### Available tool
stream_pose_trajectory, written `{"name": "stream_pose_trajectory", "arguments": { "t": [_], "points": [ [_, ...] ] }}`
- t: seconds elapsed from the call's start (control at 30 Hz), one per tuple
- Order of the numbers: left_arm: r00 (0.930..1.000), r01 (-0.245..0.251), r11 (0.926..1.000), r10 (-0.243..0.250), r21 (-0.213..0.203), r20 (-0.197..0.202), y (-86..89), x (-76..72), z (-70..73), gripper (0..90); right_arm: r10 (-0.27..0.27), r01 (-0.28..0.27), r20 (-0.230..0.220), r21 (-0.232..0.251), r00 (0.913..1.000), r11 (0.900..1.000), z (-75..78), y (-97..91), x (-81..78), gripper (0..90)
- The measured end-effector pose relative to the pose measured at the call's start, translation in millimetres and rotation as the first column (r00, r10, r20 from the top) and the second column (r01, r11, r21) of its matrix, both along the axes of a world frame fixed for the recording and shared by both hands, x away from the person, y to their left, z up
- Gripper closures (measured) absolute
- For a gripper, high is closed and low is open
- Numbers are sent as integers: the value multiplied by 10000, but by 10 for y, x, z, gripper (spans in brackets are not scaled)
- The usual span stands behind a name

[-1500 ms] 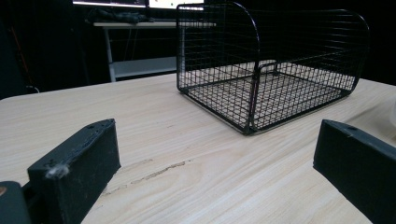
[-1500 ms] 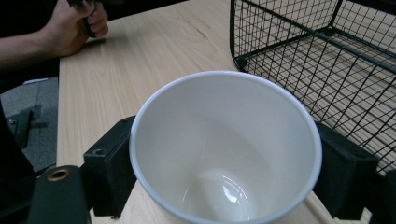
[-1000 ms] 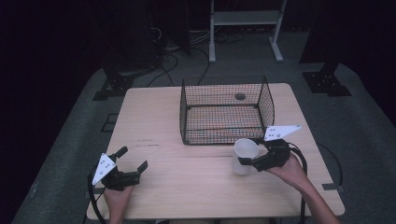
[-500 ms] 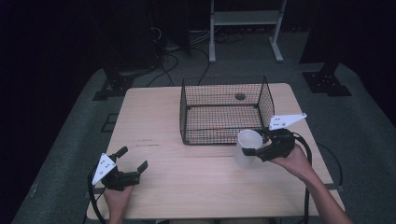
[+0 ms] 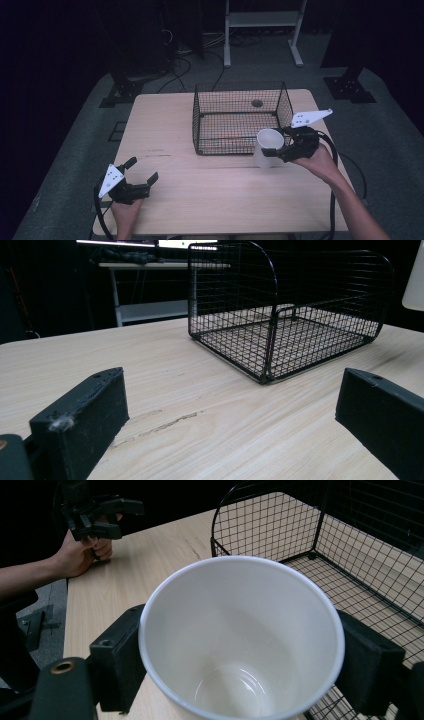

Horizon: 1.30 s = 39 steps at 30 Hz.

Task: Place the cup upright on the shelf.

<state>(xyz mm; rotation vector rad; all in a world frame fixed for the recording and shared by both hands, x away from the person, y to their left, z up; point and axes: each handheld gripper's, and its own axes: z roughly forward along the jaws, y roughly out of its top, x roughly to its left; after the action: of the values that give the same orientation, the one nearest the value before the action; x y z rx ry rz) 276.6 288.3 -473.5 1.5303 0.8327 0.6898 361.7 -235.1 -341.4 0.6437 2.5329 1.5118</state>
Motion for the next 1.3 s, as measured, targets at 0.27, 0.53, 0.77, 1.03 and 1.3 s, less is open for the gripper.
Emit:
{"name": "stream_pose_trajectory", "arguments": {
  "t": [0.27,0.53,0.77,1.03,1.3],
  "points": [
    [10000,12,10000,-12,-9,-1,0,0,0,0,52,-52,60,-8,10000,10000,90,-6,74,187],
    [10000,17,10000,-17,16,7,1,0,0,0,132,-130,134,-145,9998,9998,201,21,179,187],
    [10000,5,10000,-5,7,-5,-1,1,0,0,166,-164,123,-156,9998,9997,271,32,263,186],
    [10000,10,10000,-10,15,-10,2,4,-1,0,185,-181,205,-223,9996,9996,343,64,355,186],
    [10000,25,10000,-25,6,-11,3,5,0,0,152,-147,205,-236,9997,9996,418,125,503,186]
  ]
}}
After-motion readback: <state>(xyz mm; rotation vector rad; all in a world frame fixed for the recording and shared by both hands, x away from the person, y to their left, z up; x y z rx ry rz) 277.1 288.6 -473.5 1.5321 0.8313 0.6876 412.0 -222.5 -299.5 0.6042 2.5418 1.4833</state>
